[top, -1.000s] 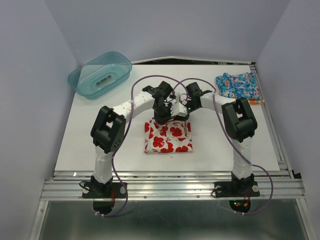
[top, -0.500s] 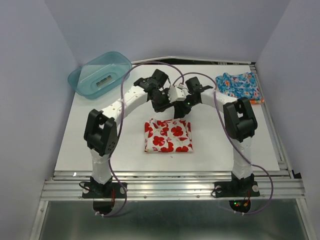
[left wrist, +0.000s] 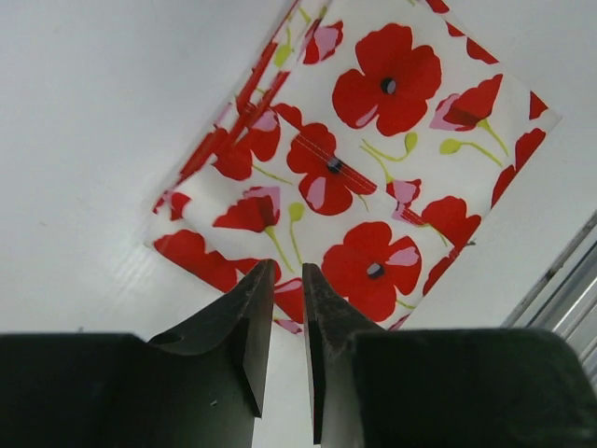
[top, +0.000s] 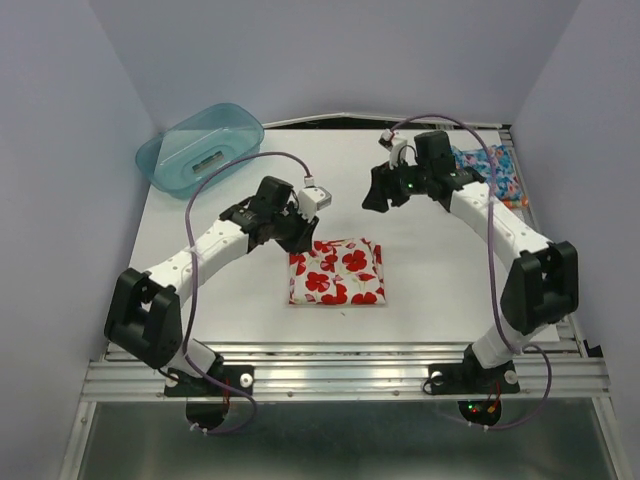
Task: Fold and stack the skirts
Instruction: Fold the skirt
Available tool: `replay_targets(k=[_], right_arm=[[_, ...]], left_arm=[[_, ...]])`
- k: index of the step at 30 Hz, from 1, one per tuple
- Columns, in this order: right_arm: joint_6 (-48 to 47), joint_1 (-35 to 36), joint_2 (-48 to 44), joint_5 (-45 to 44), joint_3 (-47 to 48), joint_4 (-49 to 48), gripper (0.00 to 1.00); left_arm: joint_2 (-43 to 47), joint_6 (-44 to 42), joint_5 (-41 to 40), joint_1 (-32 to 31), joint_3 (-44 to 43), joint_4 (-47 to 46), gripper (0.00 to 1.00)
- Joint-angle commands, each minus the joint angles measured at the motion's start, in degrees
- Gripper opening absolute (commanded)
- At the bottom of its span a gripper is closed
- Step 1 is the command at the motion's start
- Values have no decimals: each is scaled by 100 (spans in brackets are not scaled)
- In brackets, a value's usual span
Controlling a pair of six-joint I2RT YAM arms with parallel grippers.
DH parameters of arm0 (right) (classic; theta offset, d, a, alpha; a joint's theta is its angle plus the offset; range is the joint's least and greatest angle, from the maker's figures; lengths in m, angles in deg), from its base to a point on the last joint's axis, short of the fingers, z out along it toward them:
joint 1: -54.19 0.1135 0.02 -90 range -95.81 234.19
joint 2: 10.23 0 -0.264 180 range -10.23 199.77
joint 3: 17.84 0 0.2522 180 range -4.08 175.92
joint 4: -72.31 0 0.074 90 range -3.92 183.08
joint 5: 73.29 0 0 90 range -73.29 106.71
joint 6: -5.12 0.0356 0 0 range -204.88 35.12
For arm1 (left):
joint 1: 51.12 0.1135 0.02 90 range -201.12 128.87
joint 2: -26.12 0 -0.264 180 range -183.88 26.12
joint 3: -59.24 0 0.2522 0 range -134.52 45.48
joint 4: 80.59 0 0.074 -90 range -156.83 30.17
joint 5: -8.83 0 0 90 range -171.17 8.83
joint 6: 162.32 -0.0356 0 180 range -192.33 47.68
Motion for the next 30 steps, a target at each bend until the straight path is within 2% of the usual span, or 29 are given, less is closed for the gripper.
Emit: replay_targets(k=[1,4,6,11,18,25,30], right_arm=[[1122,208,-537,1062,-1083,-457,66],[1369,270,-679,1739,-1910,-764,65],[1492,323,-662,1776,-2185,-905,65],[1309,323,-400,1513,-2818,-1170,65],[1001,323,558,564,-2319,-1090,62],[763,323,1095,-192,-1695,-1037,61],[648,-19,1429,-615,-1132,-1020,60]], left_arm=[[372,1256,123,17,579,-1318,30],[101,1493,281,70,800,-1529,30],[-189,1809,325,210,940,-1739,29],[-717,1810,184,430,976,-1882,26],[-1587,1784,158,588,608,-1715,25],[-2018,1336,-254,773,-8,-1530,25],[-2081,1064,-492,826,-649,-1372,25]])
